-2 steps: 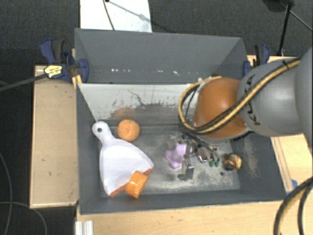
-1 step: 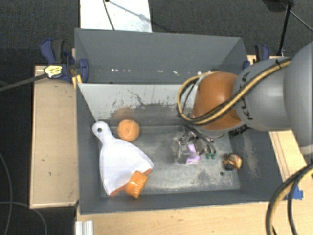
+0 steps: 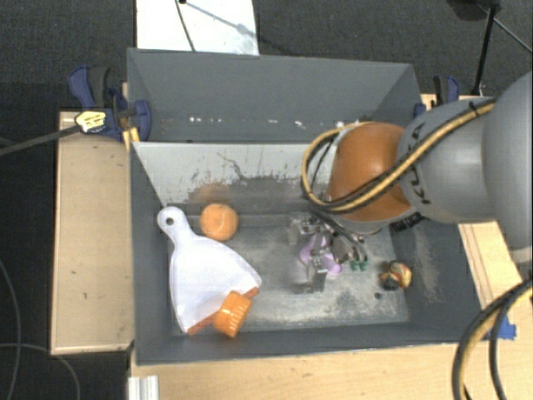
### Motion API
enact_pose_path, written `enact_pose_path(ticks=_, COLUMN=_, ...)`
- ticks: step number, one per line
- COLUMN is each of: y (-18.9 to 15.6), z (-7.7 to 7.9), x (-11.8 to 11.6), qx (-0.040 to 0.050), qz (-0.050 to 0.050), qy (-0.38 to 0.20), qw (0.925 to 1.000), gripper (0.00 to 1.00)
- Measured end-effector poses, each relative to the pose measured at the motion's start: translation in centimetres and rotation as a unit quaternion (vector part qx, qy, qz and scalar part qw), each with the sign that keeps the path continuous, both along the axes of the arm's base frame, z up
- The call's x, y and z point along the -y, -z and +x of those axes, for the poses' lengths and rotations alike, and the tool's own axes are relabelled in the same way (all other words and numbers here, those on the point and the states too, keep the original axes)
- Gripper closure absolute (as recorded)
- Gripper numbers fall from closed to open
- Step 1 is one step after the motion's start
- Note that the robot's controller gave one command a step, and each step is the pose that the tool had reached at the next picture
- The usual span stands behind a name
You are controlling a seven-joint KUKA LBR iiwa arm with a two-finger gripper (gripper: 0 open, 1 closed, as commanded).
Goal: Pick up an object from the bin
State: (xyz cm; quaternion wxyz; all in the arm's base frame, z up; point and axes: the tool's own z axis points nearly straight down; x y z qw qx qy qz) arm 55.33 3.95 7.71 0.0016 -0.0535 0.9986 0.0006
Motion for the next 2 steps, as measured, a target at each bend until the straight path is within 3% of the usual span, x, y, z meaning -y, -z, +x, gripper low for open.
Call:
enact_pose_path(ticks=1, y=0.0, z=0.0, x=0.0, qx=0.0000, qz=0.000, qy=0.000, qw=1.0000, gripper=0.00)
enact_pose_path(ticks=2, y=-2.9, z=1.3, x=4.4, qx=-0.0017, qz=0.001, qy=-0.028, qw=0.9996, gripper=0.00)
